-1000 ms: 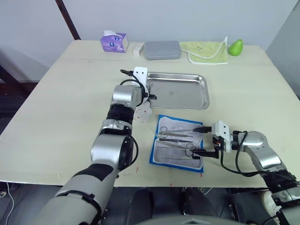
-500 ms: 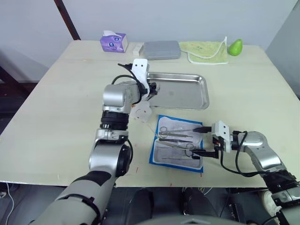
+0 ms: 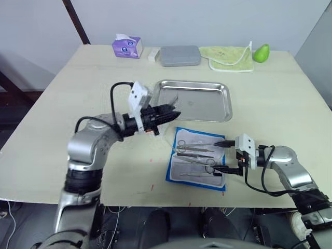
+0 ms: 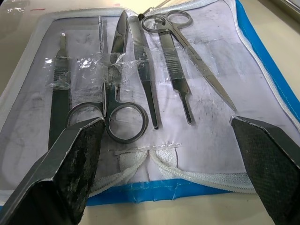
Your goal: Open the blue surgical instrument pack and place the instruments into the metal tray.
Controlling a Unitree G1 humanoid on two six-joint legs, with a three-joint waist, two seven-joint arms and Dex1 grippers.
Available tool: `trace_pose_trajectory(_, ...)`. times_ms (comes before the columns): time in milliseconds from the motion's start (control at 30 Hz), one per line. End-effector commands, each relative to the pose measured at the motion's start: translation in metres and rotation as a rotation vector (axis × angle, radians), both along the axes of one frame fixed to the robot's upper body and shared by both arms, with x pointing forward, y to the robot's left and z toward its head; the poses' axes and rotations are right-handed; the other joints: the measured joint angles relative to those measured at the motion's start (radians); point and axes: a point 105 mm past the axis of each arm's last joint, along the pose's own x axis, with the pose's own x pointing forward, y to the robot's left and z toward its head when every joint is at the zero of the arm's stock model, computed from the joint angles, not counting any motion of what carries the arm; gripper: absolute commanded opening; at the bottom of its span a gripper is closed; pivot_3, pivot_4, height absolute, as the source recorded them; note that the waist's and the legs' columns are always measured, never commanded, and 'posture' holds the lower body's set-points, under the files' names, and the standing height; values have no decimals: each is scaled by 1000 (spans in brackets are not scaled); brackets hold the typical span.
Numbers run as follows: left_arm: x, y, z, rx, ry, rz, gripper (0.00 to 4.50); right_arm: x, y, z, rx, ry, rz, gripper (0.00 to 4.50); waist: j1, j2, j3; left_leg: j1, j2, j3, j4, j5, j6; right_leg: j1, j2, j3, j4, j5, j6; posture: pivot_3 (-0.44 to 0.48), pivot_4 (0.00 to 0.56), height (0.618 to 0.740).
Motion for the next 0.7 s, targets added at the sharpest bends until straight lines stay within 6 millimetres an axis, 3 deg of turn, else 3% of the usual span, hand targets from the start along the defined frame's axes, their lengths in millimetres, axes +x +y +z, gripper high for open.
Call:
trace_pose_trajectory(33,-15,12,1,7,-70,-108,1569,-13,-11,-36,-98,133,-26,4500,0,0,0,0,0,0,0,0,0,0,0,0,0,0,0,0,150,740)
trace_pose_trajectory(133,-25,29,-9,29,-58,-143,1569,-14,-11,-36,-97,134,-26,4500,0,0,0,0,0,0,0,0,1,0,0,0,0,0,0,0,150,740)
trace_pose_trajectory(233,-34,50,-17,46,-25,-170,2295,-14,-11,-37,-96,136,-26,4500,1,-1,0,0,0,0,0,0,1,0,0,0,0,0,0,0,150,740)
trace_pose_trajectory(400,-42,86,-28,107,22,-147,4489,-15,-12,-36,-91,136,-32,4500,2,0,0,0,0,0,0,-1,1,0,0,-1,0,0,0,0,150,740)
trace_pose_trajectory(567,-41,96,-30,135,29,-141,4489,-15,-15,-35,-86,134,-40,4500,7,-1,-1,0,1,0,0,-1,1,0,0,-1,-1,0,0,0,150,740)
trace_pose_trajectory(700,-39,83,-27,151,28,-180,4489,-15,-15,-33,-74,129,-45,4500,9,-1,-1,0,1,1,0,-1,1,0,0,-1,0,0,0,0,150,740)
